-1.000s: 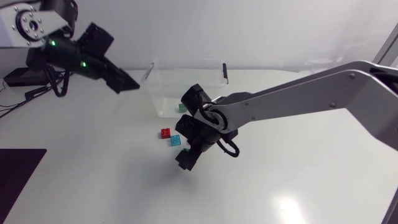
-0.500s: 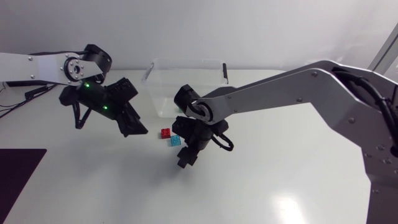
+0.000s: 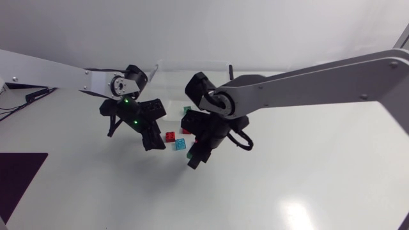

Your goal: Place the duplo bricks in the container

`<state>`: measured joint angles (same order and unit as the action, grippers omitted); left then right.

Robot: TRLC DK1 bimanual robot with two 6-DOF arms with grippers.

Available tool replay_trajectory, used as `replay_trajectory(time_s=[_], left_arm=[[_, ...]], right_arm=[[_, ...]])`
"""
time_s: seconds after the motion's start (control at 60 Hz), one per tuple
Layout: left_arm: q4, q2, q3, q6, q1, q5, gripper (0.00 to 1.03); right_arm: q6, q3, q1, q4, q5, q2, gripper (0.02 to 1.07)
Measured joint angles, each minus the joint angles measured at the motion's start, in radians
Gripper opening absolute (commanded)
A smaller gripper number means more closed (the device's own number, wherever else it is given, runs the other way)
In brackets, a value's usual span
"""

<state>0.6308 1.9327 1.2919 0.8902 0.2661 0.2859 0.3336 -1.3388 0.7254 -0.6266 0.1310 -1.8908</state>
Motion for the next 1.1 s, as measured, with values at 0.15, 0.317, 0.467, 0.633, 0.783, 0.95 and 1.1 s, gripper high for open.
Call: replay_trajectory(time_s=[0.15,0.317,0.467,0.633,0.783,0.95,1.1], left_arm=[[-0.044,0.059,0.026,0.044,0.010,-0.004,0.86],[-0.084,0.102,0.055,0.101,0.010,-0.004,0.86],[-0.092,0.124,0.071,0.144,0.011,-0.004,0.65],[-0.092,0.133,0.071,0.164,0.017,-0.003,0.20],[-0.092,0.135,0.071,0.188,0.023,0.016,0.10],[-0.092,0.135,0.071,0.196,0.022,0.024,0.09],[-0.099,0.122,0.048,0.196,0.011,0.039,0.09]], right_arm=[[-0.011,0.043,0.002,-0.037,0.003,0.137,0.19],[-0.019,0.051,0.007,-0.078,0.004,0.253,0.19],[-0.020,0.045,0.002,-0.104,0.007,0.321,0.19],[-0.048,-0.006,-0.048,-0.074,0.016,0.327,0.19],[-0.080,-0.058,-0.124,0.016,0.018,0.323,0.20],[-0.116,-0.144,-0.176,0.086,0.018,0.274,0.20],[-0.130,-0.200,-0.197,0.143,0.006,0.204,0.20]])
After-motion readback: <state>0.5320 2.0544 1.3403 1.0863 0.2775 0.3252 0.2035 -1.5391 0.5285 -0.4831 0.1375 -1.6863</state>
